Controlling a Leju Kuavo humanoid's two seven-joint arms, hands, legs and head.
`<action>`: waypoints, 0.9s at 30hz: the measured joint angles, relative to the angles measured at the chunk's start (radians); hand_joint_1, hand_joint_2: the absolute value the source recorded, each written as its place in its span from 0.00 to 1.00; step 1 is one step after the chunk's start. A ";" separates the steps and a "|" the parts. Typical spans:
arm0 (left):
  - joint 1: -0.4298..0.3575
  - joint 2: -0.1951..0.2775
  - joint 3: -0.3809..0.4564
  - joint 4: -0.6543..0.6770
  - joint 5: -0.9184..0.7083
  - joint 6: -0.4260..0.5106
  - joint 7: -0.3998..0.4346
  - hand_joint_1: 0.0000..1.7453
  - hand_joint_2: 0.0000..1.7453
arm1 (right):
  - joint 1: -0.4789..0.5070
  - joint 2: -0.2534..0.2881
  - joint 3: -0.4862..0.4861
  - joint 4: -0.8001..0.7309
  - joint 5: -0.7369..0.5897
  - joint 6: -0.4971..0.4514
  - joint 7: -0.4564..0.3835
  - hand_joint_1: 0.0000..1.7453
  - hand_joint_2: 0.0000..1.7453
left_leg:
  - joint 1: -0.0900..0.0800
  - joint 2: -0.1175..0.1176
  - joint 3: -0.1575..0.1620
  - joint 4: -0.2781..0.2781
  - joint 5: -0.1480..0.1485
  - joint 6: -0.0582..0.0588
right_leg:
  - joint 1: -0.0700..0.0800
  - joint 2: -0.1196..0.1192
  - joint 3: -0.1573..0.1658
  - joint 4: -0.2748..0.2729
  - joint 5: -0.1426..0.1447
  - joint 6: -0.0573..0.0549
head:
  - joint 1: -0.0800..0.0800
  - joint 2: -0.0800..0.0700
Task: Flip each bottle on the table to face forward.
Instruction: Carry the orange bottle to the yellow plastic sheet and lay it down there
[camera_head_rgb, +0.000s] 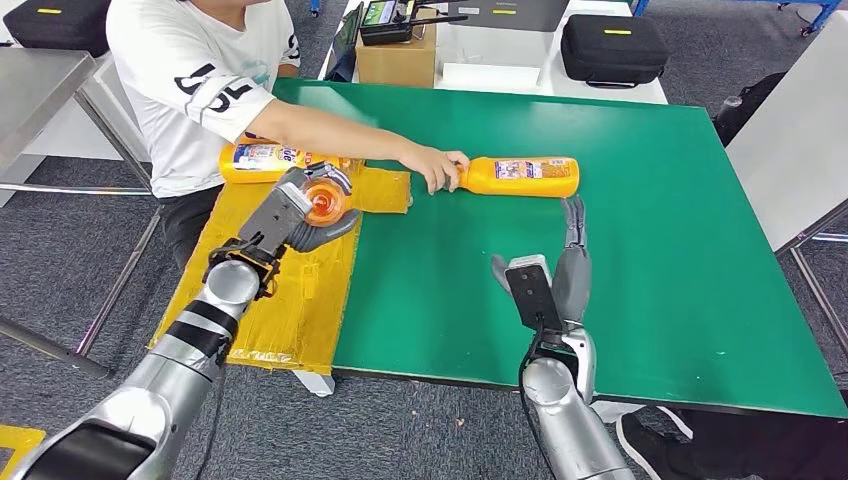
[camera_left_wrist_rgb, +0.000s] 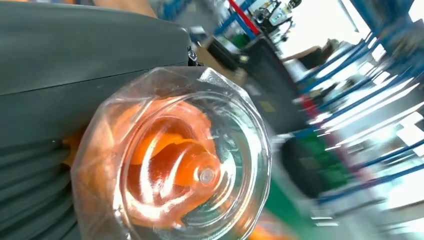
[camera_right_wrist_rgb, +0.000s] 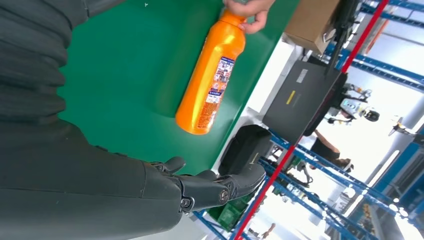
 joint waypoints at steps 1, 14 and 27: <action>-0.013 0.015 -0.005 0.024 -0.049 -0.003 0.001 1.00 1.00 | 0.008 -0.006 0.000 -0.018 0.001 0.007 0.002 0.00 1.00 | 0.000 0.000 0.000 0.000 0.000 0.000 | 0.000 0.000 0.000 0.000 0.000 0.000 | 0.000 0.000; -0.122 0.120 -0.139 0.271 -0.544 0.096 0.118 1.00 1.00 | 0.081 -0.029 -0.021 -0.180 -0.003 0.046 0.016 0.00 1.00 | 0.000 0.001 0.000 0.000 0.000 0.000 | 0.000 0.000 0.000 0.000 0.000 0.000 | 0.000 0.000; -0.153 0.129 -0.272 0.378 -0.622 0.010 0.138 1.00 1.00 | 0.089 -0.031 -0.034 -0.237 -0.039 0.075 0.016 0.00 1.00 | 0.000 0.000 0.000 0.000 0.000 0.000 | 0.000 0.000 0.000 0.000 0.000 0.000 | 0.000 0.000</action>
